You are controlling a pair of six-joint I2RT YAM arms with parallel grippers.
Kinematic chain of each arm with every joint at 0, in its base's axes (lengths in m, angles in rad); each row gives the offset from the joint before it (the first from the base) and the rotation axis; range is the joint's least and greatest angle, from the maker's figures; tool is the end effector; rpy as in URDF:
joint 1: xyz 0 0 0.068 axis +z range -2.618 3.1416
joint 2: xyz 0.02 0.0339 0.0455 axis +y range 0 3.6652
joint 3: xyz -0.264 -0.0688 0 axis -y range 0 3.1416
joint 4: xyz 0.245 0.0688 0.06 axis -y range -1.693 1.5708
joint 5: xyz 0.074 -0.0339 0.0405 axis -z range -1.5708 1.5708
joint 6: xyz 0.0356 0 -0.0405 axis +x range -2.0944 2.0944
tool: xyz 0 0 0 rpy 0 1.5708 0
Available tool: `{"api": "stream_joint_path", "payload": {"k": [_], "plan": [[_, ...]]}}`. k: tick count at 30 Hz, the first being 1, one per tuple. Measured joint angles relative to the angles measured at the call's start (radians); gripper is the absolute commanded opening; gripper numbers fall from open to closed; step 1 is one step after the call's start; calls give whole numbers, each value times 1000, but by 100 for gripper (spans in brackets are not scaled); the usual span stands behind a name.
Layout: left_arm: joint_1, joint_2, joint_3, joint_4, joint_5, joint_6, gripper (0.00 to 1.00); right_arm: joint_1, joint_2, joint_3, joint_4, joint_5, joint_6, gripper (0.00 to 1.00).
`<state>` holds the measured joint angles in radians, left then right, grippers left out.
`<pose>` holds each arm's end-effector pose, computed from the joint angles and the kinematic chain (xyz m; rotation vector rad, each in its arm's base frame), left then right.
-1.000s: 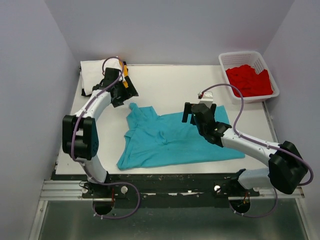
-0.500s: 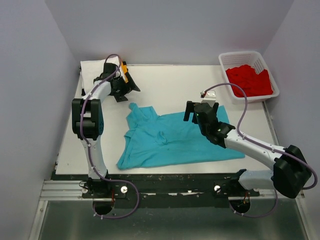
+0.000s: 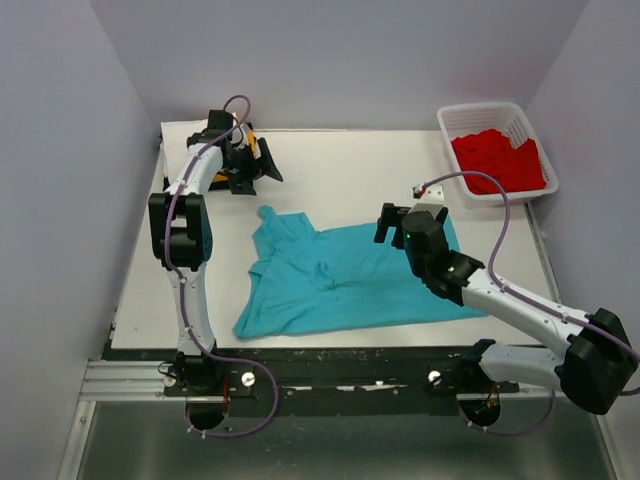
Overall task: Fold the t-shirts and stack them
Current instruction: Grab the side of the flattened tshirt furthest away from the robot with both arms
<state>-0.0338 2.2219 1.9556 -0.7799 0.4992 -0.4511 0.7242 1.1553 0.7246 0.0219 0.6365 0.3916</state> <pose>0.4840 -0.0334 0.2258 -0.3694 2.6152 -0.8219 0.2052 0.1533 0.2665 0.0887 1.8961 0.1264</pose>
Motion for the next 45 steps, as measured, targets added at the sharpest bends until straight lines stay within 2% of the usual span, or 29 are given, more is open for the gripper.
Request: {"api": "stream_joint_path", "payload": {"k": [6,9,16,21,26,30,33,38,40,41,45], "plan": [[0,0,-14,-121,-2,61,98,0,14,-2,14,-38,-11,100],[0,-13,-83,-134,-12,56,99,0,18,-12,37,-52,-5,100],[-8,-73,-281,-14,-17,-142,99,0,31,-29,59,-93,17,100],[-27,-81,-320,91,-21,-281,99,0,31,-45,74,-115,37,100],[-80,-80,-329,133,-48,-349,98,0,31,-54,71,-114,54,100],[-119,-80,-327,136,-78,-369,83,0,29,-60,72,-114,61,100],[-126,-80,-327,128,-120,-373,55,0,28,-60,72,-114,62,100],[-120,-80,-327,119,-175,-377,27,0,28,-60,67,-114,65,100],[-116,-79,-321,106,-191,-376,12,0,28,-60,59,-112,65,100],[-116,-77,-315,100,-196,-377,1,0,28,-60,56,-109,65,100],[-116,-77,-310,98,-202,-366,0,0,28,-60,43,-98,67,100]]}}
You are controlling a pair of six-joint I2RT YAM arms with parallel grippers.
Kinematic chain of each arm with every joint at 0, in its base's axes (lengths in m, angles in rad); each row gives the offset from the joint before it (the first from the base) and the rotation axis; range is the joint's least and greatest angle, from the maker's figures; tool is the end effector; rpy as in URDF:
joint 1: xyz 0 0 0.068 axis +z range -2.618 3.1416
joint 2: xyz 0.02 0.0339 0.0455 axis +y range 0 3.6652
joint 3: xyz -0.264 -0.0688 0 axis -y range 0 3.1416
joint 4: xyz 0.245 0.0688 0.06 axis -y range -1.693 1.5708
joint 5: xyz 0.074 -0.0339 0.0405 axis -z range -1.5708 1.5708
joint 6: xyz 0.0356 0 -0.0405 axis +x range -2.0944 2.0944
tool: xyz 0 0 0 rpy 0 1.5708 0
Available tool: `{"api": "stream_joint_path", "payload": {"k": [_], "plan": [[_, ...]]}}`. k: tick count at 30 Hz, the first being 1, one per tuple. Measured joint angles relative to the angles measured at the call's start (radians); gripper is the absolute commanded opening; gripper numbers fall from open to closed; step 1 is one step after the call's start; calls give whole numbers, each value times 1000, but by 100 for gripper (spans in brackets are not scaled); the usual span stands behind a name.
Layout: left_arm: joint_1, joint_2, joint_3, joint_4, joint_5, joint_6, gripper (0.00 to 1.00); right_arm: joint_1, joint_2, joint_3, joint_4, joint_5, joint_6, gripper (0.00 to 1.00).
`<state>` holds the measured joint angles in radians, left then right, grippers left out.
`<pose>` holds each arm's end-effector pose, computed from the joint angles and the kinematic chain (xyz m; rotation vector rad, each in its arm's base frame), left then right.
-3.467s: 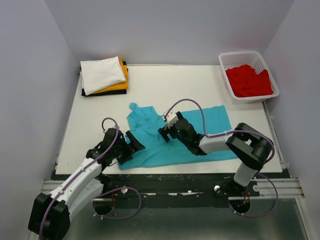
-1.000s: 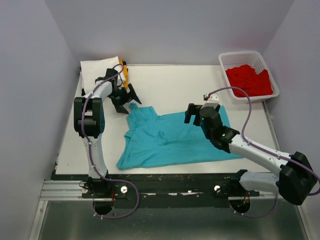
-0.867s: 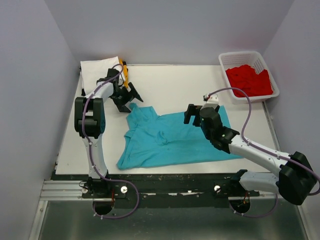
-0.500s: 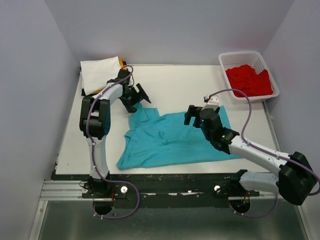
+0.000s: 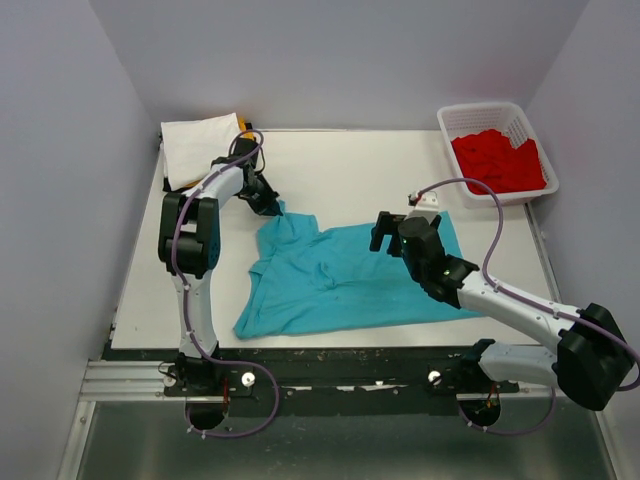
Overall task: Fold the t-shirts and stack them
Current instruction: Grab the side of the flattened tshirt furthest away from the robot with both arms
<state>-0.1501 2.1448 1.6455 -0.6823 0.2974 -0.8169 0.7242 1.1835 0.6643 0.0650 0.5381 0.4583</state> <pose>0.4416 -0.0773 0.1706 -0.8578 2.7353 -0.6426 0.2044 0.1564 0.2426 0.0738 1.9628 0.2308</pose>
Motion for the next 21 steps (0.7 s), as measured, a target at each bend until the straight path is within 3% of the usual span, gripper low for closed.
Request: {"api": "stream_joint_path", "payload": {"k": [6,9,21], "plan": [[0,1,4,-7,3,48,0,0,0,1,-22,55,10,100],[-1,0,2,2,10,90,0,-5,14,35,-115,116,33,100],[-38,-115,-150,129,25,296,0,-294,420,500,-533,159,199,100]]}}
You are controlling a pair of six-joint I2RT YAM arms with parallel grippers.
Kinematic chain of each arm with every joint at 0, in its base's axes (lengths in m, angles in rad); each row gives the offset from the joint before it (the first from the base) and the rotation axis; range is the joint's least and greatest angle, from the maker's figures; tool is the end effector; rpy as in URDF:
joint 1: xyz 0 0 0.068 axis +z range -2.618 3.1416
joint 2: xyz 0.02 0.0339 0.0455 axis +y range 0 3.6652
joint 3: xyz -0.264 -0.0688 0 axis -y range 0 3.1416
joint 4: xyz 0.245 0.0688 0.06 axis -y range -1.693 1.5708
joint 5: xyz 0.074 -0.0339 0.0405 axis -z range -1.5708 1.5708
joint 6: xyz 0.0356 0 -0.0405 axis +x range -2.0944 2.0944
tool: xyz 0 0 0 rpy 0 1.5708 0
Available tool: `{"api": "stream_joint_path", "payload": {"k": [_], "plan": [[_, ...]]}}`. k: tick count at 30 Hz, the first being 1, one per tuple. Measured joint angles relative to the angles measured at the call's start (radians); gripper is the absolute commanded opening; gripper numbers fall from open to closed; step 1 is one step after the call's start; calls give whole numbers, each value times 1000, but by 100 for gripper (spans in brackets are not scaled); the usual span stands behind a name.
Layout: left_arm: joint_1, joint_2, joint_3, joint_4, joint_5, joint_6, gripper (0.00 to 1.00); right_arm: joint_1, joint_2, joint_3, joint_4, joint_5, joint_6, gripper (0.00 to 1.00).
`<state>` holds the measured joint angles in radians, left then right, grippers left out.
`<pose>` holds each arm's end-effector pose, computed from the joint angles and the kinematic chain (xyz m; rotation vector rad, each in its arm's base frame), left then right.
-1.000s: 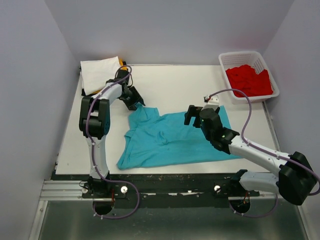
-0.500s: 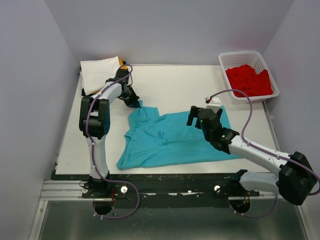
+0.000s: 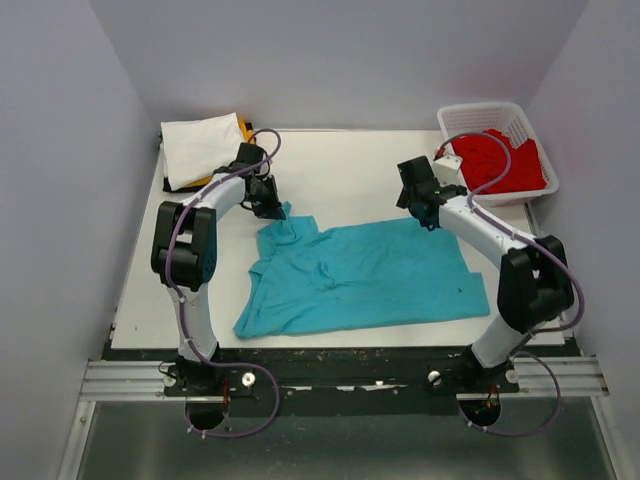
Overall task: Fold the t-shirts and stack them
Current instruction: Grab the side of the flattened tshirt furthest away from the robot with both arms
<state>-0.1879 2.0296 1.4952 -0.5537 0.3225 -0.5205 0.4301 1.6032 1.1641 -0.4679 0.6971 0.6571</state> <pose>0.4187 -0.0911 0.1816 -0.3438 2.7078 -0.6489 0.3170 0.1203 0.2477 0.5272 2.1722 -0.2944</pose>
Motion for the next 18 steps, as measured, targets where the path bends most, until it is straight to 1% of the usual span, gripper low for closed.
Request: {"api": "stream_joint_path", "payload": {"k": [3,7,11,14,15,18], "plan": [[-10,-41,-50,44,4,34,0,-80,148,122,-43,-38,-2,100],[-13,-87,-103,105,6,71,0,-145,314,250,-67,-56,0,100],[-19,-90,-108,138,5,100,0,-187,456,388,-111,-87,16,95],[-27,-90,-118,156,4,112,0,-199,513,423,-126,-86,36,91],[-30,-90,-120,157,3,113,0,-202,523,422,-137,-85,46,89],[-32,-90,-129,165,2,117,0,-205,531,416,-146,-77,72,84]]}}
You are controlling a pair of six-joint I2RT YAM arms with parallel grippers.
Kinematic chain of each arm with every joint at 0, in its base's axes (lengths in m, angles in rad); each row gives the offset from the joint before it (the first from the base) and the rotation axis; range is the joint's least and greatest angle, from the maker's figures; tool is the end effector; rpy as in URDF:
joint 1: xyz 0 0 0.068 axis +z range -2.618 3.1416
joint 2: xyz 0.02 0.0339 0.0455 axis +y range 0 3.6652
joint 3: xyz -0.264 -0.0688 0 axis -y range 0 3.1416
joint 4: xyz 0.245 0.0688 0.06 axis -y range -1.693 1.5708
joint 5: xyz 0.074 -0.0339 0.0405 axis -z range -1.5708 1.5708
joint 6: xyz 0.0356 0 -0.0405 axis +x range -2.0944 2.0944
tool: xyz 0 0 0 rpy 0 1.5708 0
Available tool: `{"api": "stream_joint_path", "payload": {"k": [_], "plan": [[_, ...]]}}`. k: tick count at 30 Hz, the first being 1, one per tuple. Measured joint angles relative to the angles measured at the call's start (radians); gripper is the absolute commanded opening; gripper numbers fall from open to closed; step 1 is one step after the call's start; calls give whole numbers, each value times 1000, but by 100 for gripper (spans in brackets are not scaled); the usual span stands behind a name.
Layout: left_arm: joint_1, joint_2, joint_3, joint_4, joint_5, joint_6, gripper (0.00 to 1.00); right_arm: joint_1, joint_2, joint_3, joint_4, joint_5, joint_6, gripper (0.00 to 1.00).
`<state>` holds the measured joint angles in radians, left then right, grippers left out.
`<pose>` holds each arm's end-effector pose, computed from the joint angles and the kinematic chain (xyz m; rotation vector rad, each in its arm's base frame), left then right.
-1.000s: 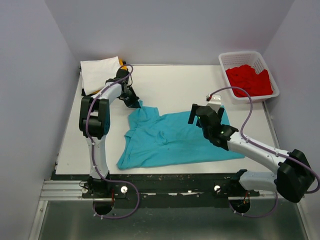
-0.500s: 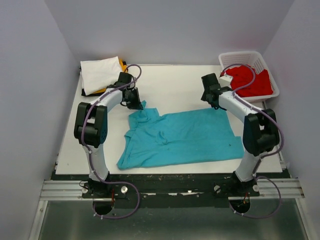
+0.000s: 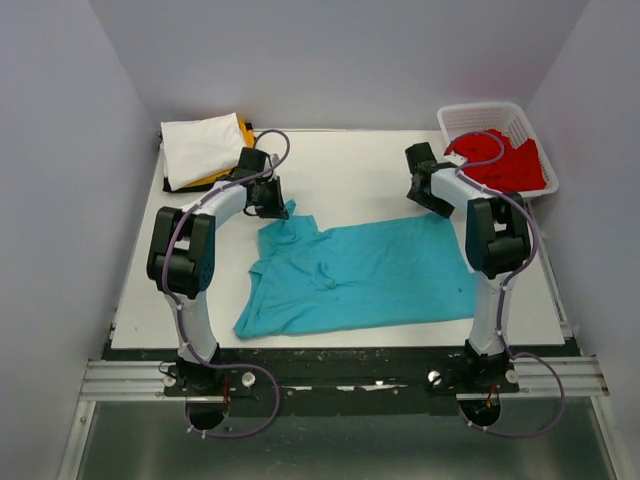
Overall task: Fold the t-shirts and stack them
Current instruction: Grab the side of the flattened tshirt furthest away from the robot with both arms
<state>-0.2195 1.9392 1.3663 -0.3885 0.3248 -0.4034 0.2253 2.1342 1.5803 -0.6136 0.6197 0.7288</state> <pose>0.4027 -0.1015 0.1891 -0.1047 2.5851 -0.6520 0.4348 0.0784 0.1641 0.7714 2.3506 -0.4704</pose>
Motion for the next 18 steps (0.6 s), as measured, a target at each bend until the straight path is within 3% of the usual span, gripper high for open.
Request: {"api": "stream_joint_path", "payload": {"k": [5,14,18], "plan": [[-1,-8,-28,19,-2,3,0,2,-3,-24,24,22,38,60],[-1,-68,-92,84,-2,19,0,5,-48,-113,37,80,83,32],[-1,-77,-96,103,2,38,0,5,-59,-134,37,89,82,9]]}}
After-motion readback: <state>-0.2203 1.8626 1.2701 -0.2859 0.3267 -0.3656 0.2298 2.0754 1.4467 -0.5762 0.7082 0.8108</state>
